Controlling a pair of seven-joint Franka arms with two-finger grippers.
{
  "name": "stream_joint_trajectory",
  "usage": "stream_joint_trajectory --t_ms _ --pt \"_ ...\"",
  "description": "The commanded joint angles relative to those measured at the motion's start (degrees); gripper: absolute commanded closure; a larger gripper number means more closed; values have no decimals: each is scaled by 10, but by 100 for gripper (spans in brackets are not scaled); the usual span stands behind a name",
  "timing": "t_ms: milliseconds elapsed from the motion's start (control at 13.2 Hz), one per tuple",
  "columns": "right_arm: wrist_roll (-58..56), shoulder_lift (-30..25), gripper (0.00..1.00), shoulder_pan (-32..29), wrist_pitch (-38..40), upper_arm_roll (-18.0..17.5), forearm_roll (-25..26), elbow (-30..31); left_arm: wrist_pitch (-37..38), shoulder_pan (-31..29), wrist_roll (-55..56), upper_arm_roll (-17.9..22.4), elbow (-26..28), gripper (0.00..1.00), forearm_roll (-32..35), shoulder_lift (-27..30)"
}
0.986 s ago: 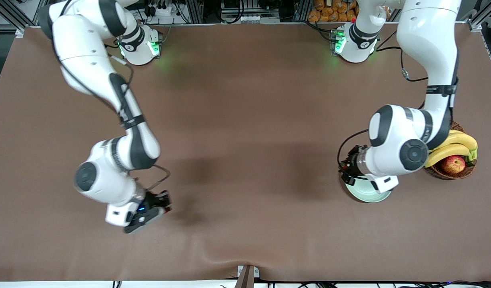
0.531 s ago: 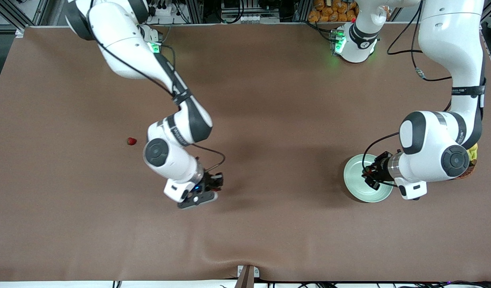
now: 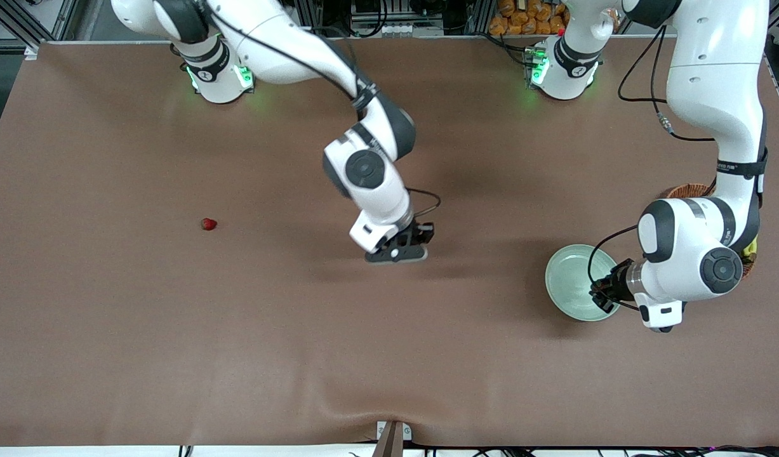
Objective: Collect all strawberries into plate
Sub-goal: 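Open the left gripper over the plate while the right gripper carries its strawberry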
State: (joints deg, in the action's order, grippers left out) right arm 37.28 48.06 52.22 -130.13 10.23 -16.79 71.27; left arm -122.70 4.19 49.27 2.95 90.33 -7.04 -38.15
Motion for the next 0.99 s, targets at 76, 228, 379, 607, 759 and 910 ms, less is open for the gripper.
stream_joint_trajectory --t_ms 76,228,379,607,759,910 --pt "98 0 100 56 -1 31 11 24 -23 3 -12 -3 -6 82 11 -17" --pt "146 2 100 78 1 31 10 25 -22 5 -16 -3 -6 20 11 -11" --pt "185 13 100 100 -3 31 10 25 -18 3 -20 -5 -11 0 12 10" --pt "205 34 100 115 -17 30 8 25 45 8 -22 -7 -37 0 12 40" --pt "213 52 100 116 -65 29 3 24 118 29 -17 -6 -78 0 12 43" --pt "233 70 100 117 -92 29 7 24 159 54 -7 -8 -88 0 6 48"
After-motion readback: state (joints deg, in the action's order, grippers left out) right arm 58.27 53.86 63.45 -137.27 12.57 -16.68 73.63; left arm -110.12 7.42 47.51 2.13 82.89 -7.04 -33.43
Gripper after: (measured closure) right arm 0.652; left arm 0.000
